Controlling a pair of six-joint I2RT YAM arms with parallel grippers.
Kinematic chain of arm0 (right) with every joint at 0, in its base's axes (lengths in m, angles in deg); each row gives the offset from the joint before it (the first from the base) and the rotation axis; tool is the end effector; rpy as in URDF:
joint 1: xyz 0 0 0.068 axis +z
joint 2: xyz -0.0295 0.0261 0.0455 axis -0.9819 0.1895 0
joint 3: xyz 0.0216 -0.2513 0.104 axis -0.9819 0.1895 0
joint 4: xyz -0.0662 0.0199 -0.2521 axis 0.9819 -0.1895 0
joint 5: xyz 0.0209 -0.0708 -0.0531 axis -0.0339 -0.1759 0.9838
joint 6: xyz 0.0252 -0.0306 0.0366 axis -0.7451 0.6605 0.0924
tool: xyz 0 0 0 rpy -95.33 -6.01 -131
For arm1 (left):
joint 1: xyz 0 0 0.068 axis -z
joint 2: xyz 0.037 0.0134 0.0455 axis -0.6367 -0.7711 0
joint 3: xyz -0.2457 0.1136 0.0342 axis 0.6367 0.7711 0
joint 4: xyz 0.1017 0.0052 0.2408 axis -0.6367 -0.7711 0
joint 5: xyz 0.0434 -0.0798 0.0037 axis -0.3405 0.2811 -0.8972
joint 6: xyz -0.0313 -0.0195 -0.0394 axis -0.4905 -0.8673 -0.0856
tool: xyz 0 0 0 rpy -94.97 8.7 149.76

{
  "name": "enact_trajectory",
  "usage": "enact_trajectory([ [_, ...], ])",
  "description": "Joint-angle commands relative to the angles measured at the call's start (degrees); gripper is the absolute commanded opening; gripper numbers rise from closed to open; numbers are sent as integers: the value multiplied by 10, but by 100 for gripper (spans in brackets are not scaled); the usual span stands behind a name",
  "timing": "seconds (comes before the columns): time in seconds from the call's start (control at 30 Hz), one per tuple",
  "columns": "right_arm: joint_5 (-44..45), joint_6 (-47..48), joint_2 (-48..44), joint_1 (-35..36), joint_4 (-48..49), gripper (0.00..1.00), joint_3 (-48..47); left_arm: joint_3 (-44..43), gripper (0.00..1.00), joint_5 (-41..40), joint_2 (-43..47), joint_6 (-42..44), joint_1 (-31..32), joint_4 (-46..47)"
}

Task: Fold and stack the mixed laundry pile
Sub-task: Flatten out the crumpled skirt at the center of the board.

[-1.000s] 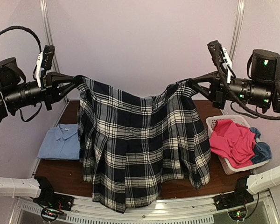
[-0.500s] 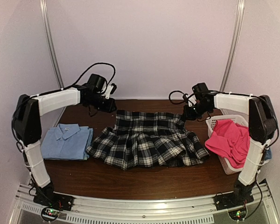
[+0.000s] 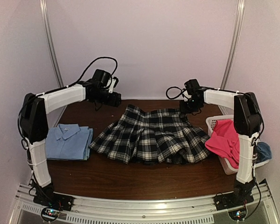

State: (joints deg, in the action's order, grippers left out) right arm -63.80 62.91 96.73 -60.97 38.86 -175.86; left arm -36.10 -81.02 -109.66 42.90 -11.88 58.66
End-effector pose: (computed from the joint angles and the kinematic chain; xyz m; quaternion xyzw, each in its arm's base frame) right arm 0.4444 0.1483 0.2157 -0.0626 0.9418 0.1242 0.3060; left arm 0.4213 -0.2195 0.2726 0.1114 0.9033 -0.1260 0.3946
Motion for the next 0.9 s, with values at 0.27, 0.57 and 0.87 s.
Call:
enact_trajectory([
  [0.27, 25, -5, -44, -3, -16, 0, 84, 204, 62, -1, 16, -89, 89, 0],
  [0.57, -69, -62, -181, 21, 4, 0, 262, -91, 54, -1, -199, -8, 2, -98],
  [0.87, -246, -230, -380, 131, 133, 16, 493, -401, 70, -15, -307, 92, -11, -146],
])
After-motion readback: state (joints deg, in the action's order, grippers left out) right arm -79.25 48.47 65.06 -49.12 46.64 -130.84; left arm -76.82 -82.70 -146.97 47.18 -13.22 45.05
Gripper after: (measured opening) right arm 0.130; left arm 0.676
